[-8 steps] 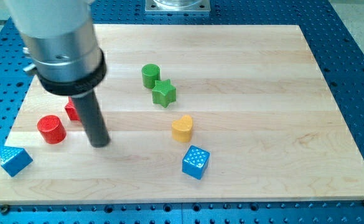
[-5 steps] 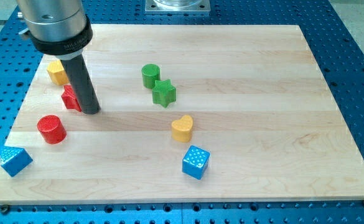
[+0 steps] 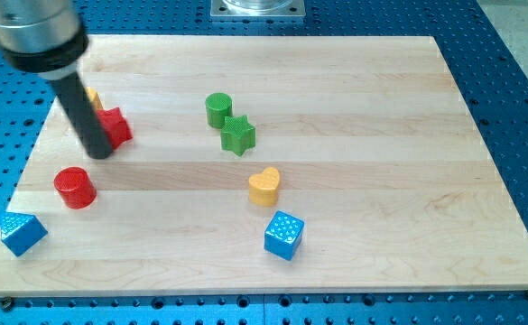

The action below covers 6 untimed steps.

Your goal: Move the red star parallel to the left of the green star

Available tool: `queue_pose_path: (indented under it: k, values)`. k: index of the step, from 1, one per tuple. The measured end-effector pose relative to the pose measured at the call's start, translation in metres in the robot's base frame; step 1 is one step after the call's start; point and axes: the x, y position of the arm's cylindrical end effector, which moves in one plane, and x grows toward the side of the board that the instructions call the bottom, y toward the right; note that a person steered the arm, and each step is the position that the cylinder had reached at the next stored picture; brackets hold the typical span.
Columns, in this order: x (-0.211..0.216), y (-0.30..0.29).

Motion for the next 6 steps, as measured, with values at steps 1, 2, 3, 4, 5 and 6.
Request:
queue_pose_path:
  k: [1, 2, 3, 4, 5, 6]
  values:
    - [0.0, -0.042]
    - [-0.031, -0.065]
    - [-0.034, -0.026]
    - [-0.033, 0.009]
    - [-0.033, -0.011]
    - [-0.025, -0.05]
